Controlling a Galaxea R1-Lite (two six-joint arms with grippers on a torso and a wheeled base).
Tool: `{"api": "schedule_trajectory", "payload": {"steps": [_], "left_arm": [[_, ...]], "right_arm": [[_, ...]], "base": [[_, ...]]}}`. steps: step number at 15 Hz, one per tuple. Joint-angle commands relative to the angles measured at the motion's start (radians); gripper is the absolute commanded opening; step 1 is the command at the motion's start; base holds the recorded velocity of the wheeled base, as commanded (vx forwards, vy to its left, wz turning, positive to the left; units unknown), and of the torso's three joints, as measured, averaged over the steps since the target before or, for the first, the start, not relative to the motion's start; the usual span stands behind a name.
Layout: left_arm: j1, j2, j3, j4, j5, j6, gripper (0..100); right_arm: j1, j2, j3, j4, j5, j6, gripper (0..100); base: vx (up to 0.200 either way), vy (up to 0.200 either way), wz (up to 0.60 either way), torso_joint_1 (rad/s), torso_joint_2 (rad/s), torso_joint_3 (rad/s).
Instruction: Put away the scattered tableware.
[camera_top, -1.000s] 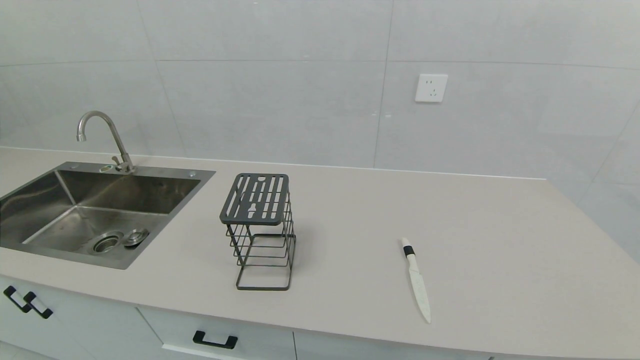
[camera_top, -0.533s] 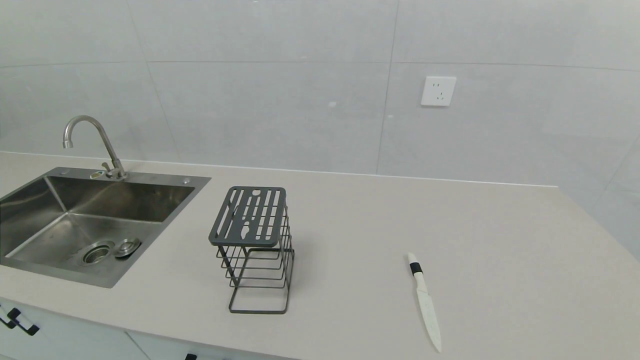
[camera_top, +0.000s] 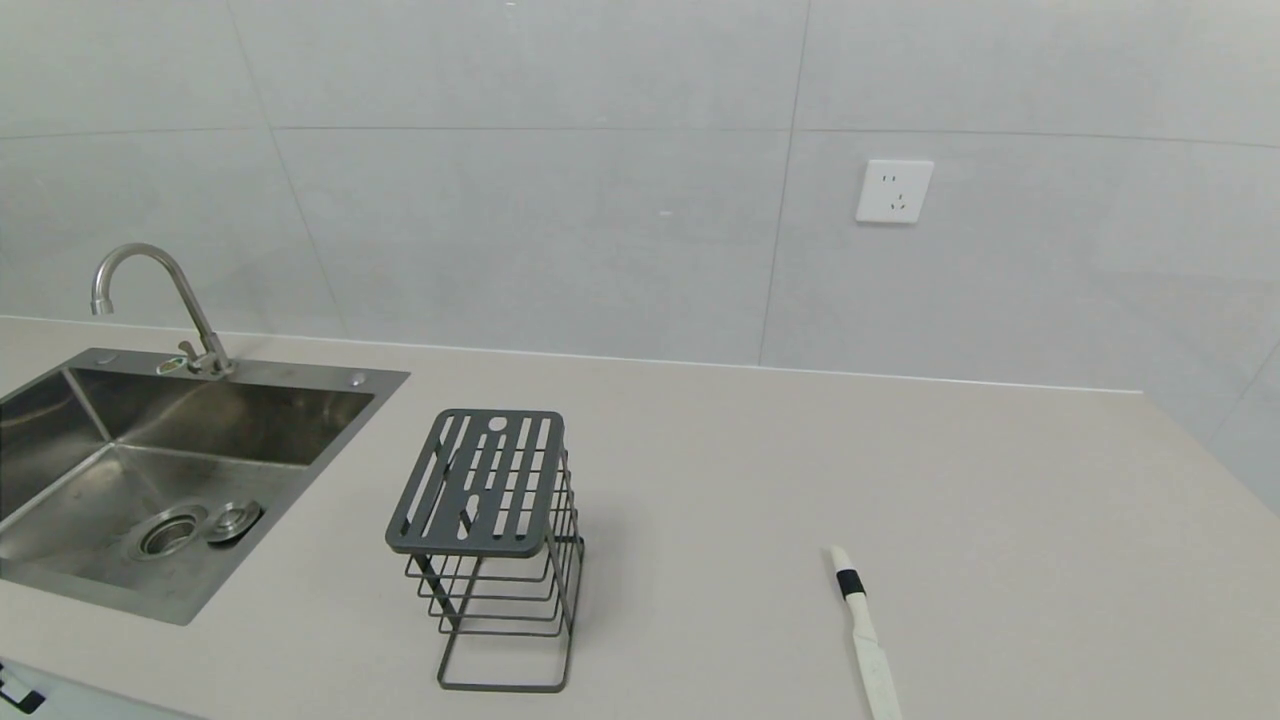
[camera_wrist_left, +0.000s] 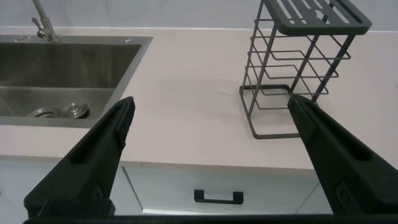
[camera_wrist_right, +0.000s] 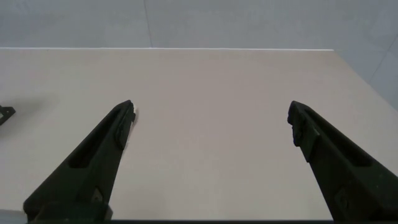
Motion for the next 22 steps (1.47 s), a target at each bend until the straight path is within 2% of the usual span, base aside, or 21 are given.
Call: {"api": "schedule_trajectory", "payload": {"steps": [1, 12, 14, 15, 16, 18, 19, 21, 22], "left_arm": [[0.0, 0.0, 0.0, 0.0, 0.0, -0.001, 100], [0.0, 0.0, 0.0, 0.0, 0.002, 0.011, 100], [0.0, 0.0, 0.0, 0.0, 0.002, 0.016, 100], [0.0, 0.0, 0.0, 0.0, 0.002, 0.016, 100], [0.0, 0.0, 0.0, 0.0, 0.002, 0.016, 100], [0.0, 0.0, 0.0, 0.0, 0.002, 0.016, 100], [0.0, 0.0, 0.0, 0.0, 0.002, 0.016, 100], [0.0, 0.0, 0.0, 0.0, 0.004, 0.016, 100], [0.0, 0.0, 0.0, 0.0, 0.004, 0.016, 100]], "right_arm": [[0.0, 0.0, 0.0, 0.0, 0.0, -0.001, 100], [-0.001, 0.0, 0.002, -0.014, -0.005, -0.012, 100], [-0.001, 0.0, 0.0, -0.213, -0.002, -0.007, 100], [-0.001, 0.0, -0.003, -0.227, -0.002, -0.002, 100], [-0.001, 0.0, -0.027, -0.225, 0.027, -0.001, 100], [-0.003, 0.046, -0.109, -0.198, 0.185, -0.004, 100], [-0.004, 0.155, -0.192, -0.162, 0.299, -0.004, 100], [0.036, 0.33, -0.236, -0.129, 0.409, -0.001, 100], [0.053, 0.377, -0.235, -0.122, 0.432, -0.001, 100]], "base": [[0.0, 0.0, 0.0, 0.0, 0.0, 0.0], [0.0, 0.0, 0.0, 0.0, 0.0, 0.0], [0.0, 0.0, 0.0, 0.0, 0.0, 0.0], [0.0, 0.0, 0.0, 0.0, 0.0, 0.0], [0.0, 0.0, 0.0, 0.0, 0.0, 0.0], [0.0, 0.0, 0.0, 0.0, 0.0, 0.0], [0.0, 0.0, 0.0, 0.0, 0.0, 0.0], [0.0, 0.0, 0.0, 0.0, 0.0, 0.0], [0.0, 0.0, 0.0, 0.0, 0.0, 0.0]]}}
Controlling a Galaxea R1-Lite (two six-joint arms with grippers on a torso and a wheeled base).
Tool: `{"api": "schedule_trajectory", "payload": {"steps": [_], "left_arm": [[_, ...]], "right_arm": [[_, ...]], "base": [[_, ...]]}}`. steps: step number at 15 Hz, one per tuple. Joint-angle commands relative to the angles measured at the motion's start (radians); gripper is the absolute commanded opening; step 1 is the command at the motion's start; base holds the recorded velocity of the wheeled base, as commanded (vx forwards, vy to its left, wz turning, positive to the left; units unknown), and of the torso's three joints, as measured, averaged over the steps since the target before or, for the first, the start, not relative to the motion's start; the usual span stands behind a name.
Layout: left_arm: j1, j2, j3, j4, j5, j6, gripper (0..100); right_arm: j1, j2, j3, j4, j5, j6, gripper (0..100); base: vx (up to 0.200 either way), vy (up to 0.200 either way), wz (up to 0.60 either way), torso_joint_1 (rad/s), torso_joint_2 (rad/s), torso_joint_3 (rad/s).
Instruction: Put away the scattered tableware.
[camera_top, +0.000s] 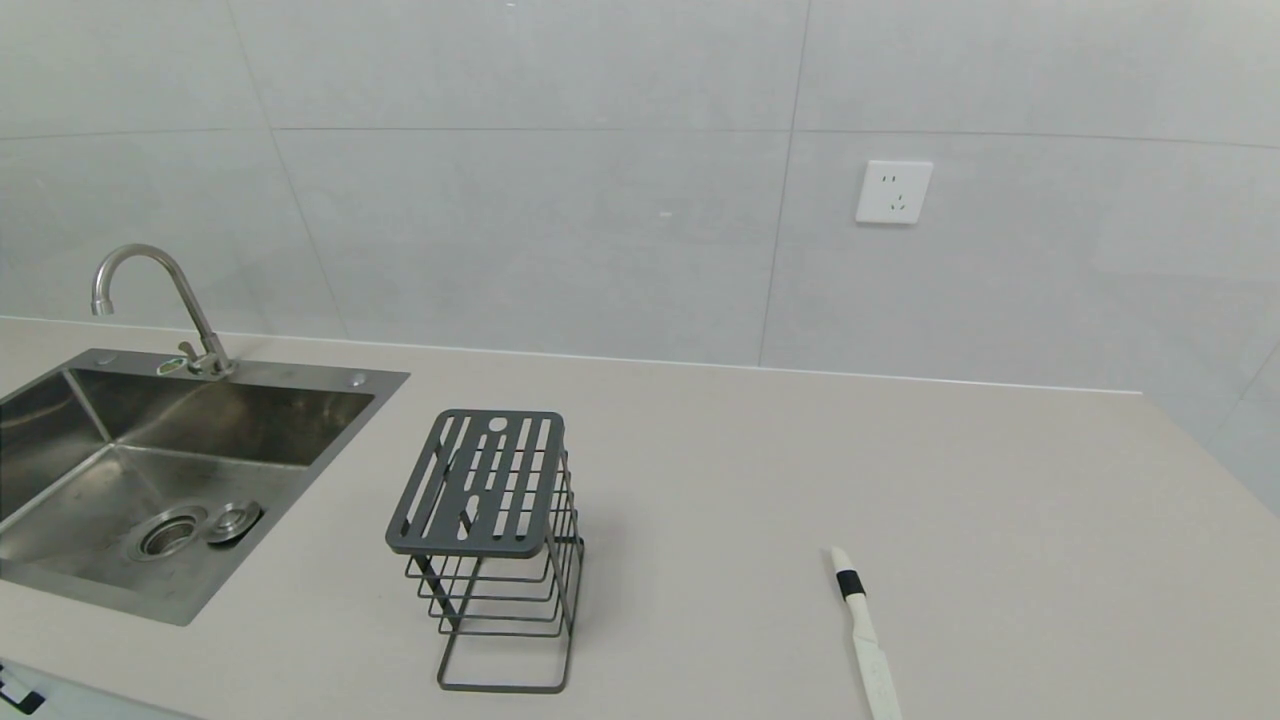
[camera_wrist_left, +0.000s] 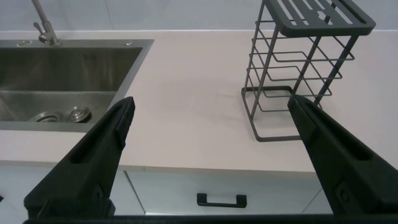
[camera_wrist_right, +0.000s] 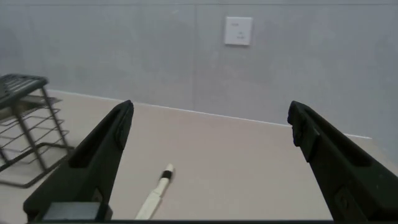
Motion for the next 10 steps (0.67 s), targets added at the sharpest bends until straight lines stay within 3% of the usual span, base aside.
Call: {"api": "schedule_trajectory", "payload": {"steps": [1, 5, 10], "left_arm": [[0.0, 0.0, 0.0, 0.0, 0.0, 0.0, 100], [0.0, 0.0, 0.0, 0.0, 0.0, 0.0, 100], [0.0, 0.0, 0.0, 0.0, 0.0, 0.0, 100]], "right_arm": [[0.069, 0.278, -0.046, 0.024, 0.09, 0.0, 100], [0.143, 0.61, -0.055, -0.031, 0.087, 0.015, 100], [0.22, 0.826, -0.069, -0.097, 0.087, -0.002, 100]], "base": [[0.0, 0.0, 0.0, 0.0, 0.0, 0.0], [0.0, 0.0, 0.0, 0.0, 0.0, 0.0], [0.0, 0.0, 0.0, 0.0, 0.0, 0.0]]}}
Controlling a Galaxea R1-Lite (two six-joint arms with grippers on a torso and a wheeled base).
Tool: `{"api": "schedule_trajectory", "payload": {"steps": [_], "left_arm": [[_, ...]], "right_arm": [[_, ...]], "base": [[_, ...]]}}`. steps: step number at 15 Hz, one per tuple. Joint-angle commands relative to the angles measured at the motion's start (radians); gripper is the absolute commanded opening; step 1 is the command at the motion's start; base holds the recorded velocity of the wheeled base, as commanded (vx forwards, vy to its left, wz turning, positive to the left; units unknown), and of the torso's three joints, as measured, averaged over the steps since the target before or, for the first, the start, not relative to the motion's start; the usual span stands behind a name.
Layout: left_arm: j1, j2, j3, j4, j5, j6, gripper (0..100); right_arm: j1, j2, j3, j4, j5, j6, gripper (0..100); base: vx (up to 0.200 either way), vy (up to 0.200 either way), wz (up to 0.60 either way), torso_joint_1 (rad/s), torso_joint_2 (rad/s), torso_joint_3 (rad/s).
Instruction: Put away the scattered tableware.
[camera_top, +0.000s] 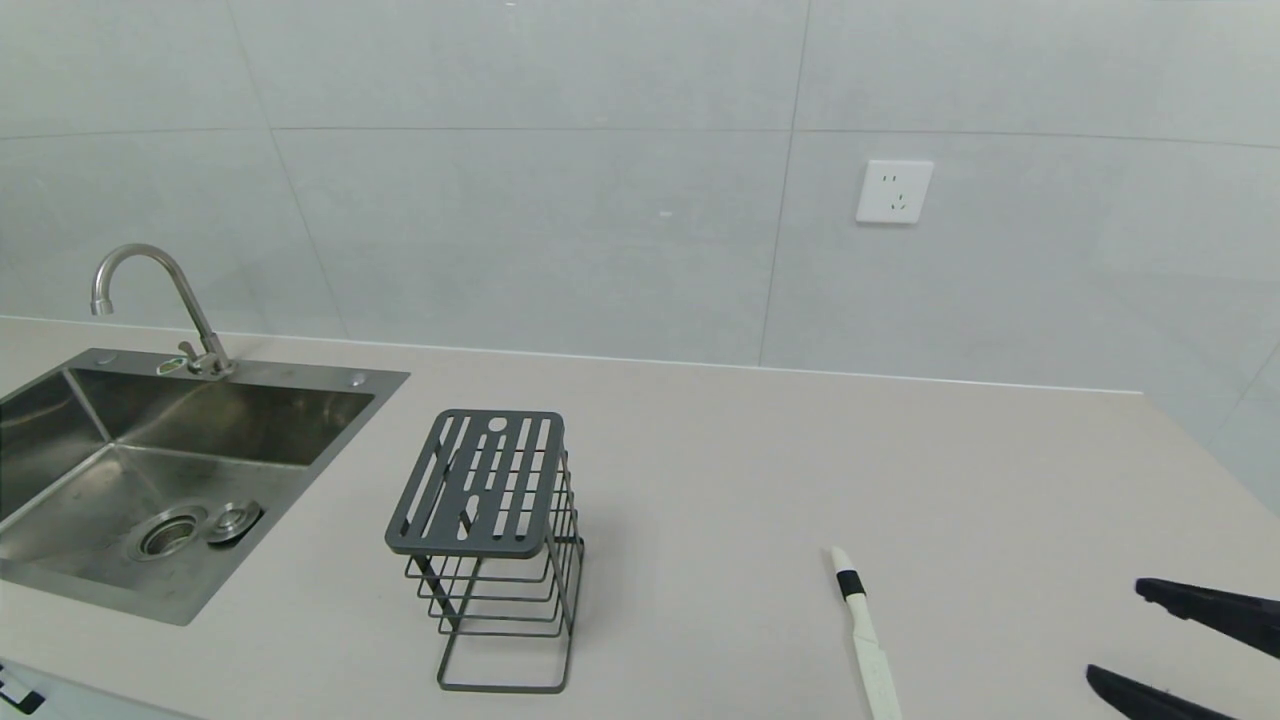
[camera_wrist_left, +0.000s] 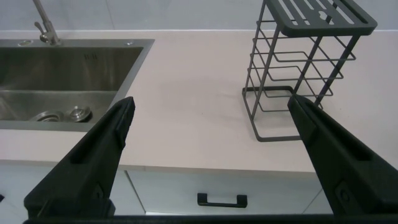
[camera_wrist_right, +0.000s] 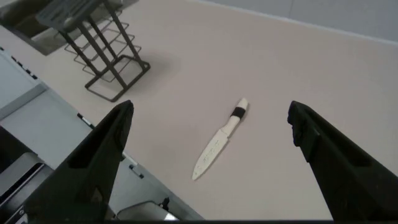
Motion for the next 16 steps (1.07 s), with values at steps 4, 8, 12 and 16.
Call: {"api": "schedule_trajectory", "payload": {"steps": [4, 8, 12, 16], "left_arm": [[0.0, 0.0, 0.0, 0.0, 0.0, 0.0, 100], [0.0, 0.0, 0.0, 0.0, -0.002, 0.0, 100], [0.0, 0.0, 0.0, 0.0, 0.0, 0.0, 100], [0.0, 0.0, 0.0, 0.0, 0.0, -0.001, 100]], "right_arm": [[0.133, 0.242, -0.093, -0.006, -0.005, -0.003, 100], [0.282, 0.413, -0.188, -0.003, -0.067, 0.002, 100], [0.366, 0.554, -0.232, -0.009, -0.202, 0.049, 100], [0.476, 0.594, -0.254, -0.003, -0.366, 0.272, 100]], "base": [[0.0, 0.0, 0.0, 0.0, 0.0, 0.0], [0.0, 0.0, 0.0, 0.0, 0.0, 0.0], [0.0, 0.0, 0.0, 0.0, 0.0, 0.0], [0.0, 0.0, 0.0, 0.0, 0.0, 0.0]]}}
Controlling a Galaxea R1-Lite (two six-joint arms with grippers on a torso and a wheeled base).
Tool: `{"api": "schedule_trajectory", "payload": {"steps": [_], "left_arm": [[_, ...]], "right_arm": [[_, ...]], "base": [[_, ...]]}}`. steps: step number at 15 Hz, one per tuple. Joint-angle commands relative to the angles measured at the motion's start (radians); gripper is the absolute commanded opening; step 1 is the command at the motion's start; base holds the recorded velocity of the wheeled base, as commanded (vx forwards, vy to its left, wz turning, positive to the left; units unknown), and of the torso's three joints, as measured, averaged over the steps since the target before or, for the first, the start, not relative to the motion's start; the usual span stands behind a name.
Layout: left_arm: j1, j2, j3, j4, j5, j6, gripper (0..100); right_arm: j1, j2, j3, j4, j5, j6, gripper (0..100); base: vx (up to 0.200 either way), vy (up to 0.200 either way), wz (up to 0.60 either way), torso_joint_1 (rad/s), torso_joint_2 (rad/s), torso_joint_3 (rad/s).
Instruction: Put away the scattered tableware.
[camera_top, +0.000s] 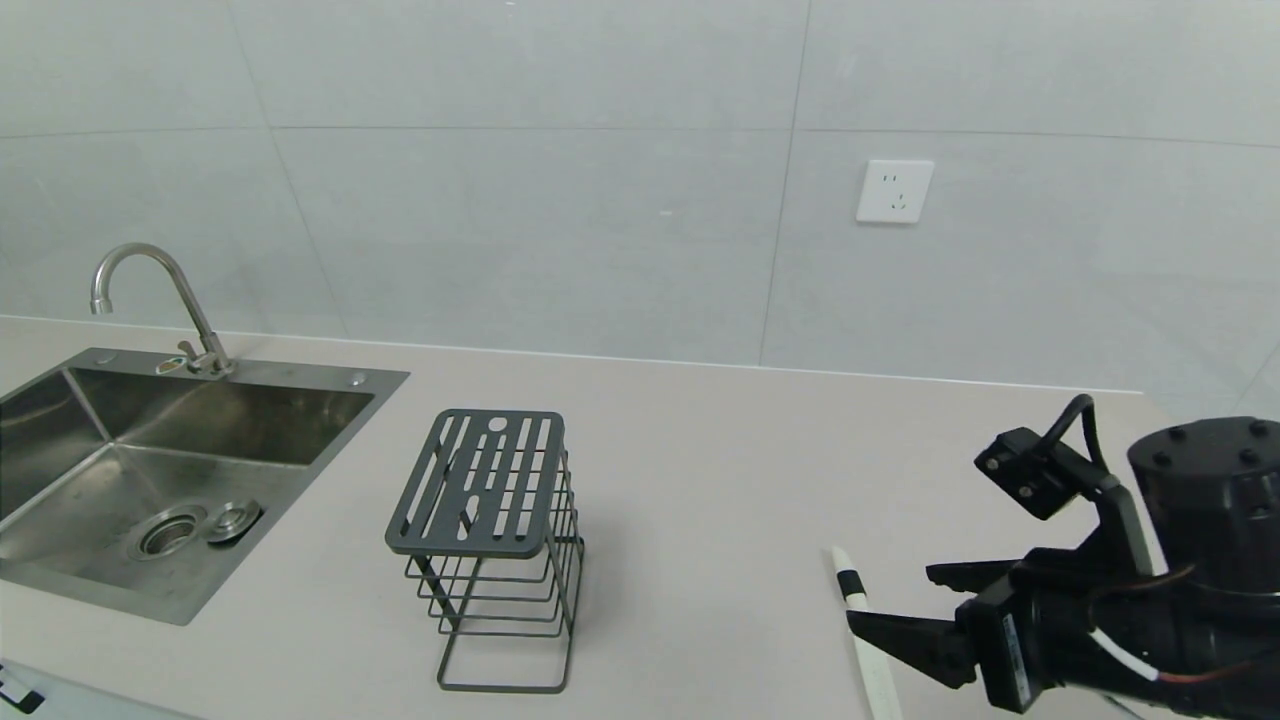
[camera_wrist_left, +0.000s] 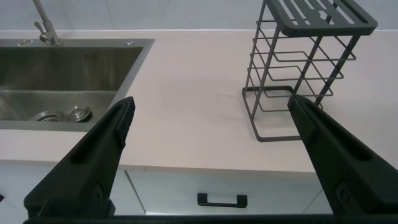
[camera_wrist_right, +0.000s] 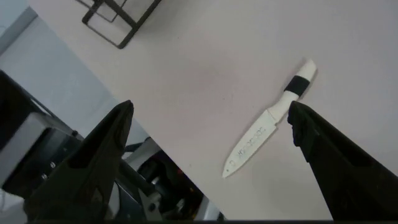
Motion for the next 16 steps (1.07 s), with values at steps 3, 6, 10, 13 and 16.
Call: {"api": "schedule_trajectory", "payload": {"steps": [3, 6, 10, 13, 16], "left_arm": [[0.0, 0.0, 0.0, 0.0, 0.0, 0.001, 100], [0.0, 0.0, 0.0, 0.0, 0.0, 0.001, 100], [0.0, 0.0, 0.0, 0.0, 0.0, 0.001, 100], [0.0, 0.0, 0.0, 0.0, 0.0, 0.001, 100], [0.0, 0.0, 0.0, 0.0, 0.0, 0.001, 100]], "right_arm": [[0.052, 0.093, 0.033, 0.0, -0.095, 0.011, 100], [0.072, 0.146, 0.071, 0.0, -0.157, 0.014, 100], [0.093, 0.217, 0.079, -0.006, -0.18, 0.018, 100], [0.1, 0.271, 0.063, -0.006, -0.215, 0.037, 100], [0.1, 0.332, 0.017, -0.017, -0.242, 0.116, 100]], "base": [[0.0, 0.0, 0.0, 0.0, 0.0, 0.0], [0.0, 0.0, 0.0, 0.0, 0.0, 0.0], [0.0, 0.0, 0.0, 0.0, 0.0, 0.0], [0.0, 0.0, 0.0, 0.0, 0.0, 0.0], [0.0, 0.0, 0.0, 0.0, 0.0, 0.0]]}}
